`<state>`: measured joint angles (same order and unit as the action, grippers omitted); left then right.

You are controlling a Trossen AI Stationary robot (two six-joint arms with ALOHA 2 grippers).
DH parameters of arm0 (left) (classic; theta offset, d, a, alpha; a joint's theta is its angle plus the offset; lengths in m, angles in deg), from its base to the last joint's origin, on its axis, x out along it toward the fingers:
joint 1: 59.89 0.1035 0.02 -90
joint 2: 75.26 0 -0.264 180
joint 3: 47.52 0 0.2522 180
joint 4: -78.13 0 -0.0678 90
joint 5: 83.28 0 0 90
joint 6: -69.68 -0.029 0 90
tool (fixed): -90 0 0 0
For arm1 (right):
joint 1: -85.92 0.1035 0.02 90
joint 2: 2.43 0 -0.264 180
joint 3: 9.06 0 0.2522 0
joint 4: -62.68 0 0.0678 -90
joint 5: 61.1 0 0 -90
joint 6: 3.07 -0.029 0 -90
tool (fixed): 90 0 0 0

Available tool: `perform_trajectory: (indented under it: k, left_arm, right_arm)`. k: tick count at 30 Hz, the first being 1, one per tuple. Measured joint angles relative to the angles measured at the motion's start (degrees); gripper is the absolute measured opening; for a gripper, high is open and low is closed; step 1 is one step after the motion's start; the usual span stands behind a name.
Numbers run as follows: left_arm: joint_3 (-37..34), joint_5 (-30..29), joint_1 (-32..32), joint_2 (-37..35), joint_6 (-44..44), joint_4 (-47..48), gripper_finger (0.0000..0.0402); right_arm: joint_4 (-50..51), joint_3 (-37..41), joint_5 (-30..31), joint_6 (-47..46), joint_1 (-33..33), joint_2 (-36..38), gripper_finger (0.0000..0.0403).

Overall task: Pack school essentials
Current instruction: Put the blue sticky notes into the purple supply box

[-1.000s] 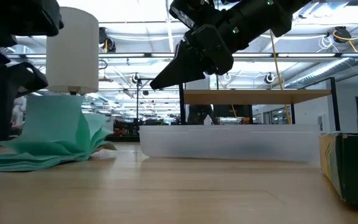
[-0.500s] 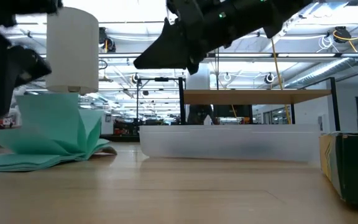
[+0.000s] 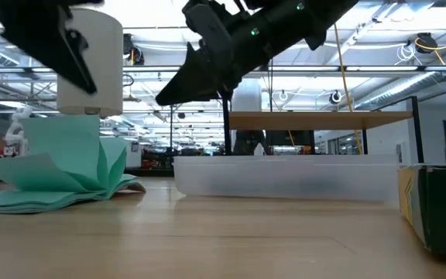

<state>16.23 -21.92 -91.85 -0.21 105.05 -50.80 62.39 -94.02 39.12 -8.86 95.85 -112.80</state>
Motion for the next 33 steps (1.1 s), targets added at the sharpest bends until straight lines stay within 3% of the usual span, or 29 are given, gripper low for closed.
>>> perform_trajectory:
  k: [2,6,9,20,23,30,33]
  left_arm:
    - [-0.8,3.6,3.2,0.2,-2.9,0.2,0.0182]
    - [-4.4,15.6,9.2,0.3,-13.9,-11.2,0.0182]
    - [-6.0,23.0,12.0,0.3,-17.1,-15.0,0.0182]
    - [-10.7,23.0,15.1,0.6,-19.8,-14.8,0.0176]
    - [-11.8,23.1,15.1,0.6,-20.3,-16.5,0.0144]
    - [-14.0,26.4,14.3,0.8,-20.9,-19.9,0.0025]
    - [-14.0,26.2,12.9,0.6,-20.2,-21.1,0.0007]
  right_arm:
    - [0.6,0.0,0.1,1.0,0.0,0.4,0.0]
    - [4.1,0.0,0.2,3.0,0.0,1.5,0.0]
    - [7.6,0.0,0.4,3.5,-0.1,2.3,0.0]
    - [9.7,0.0,0.4,4.5,-0.2,3.6,0.0]
    - [9.6,0.0,0.4,4.6,-0.2,3.6,0.0]
    - [9.6,0.0,0.4,4.8,-0.2,3.7,0.0]
    - [9.6,0.0,0.4,4.8,-0.2,3.7,0.0]
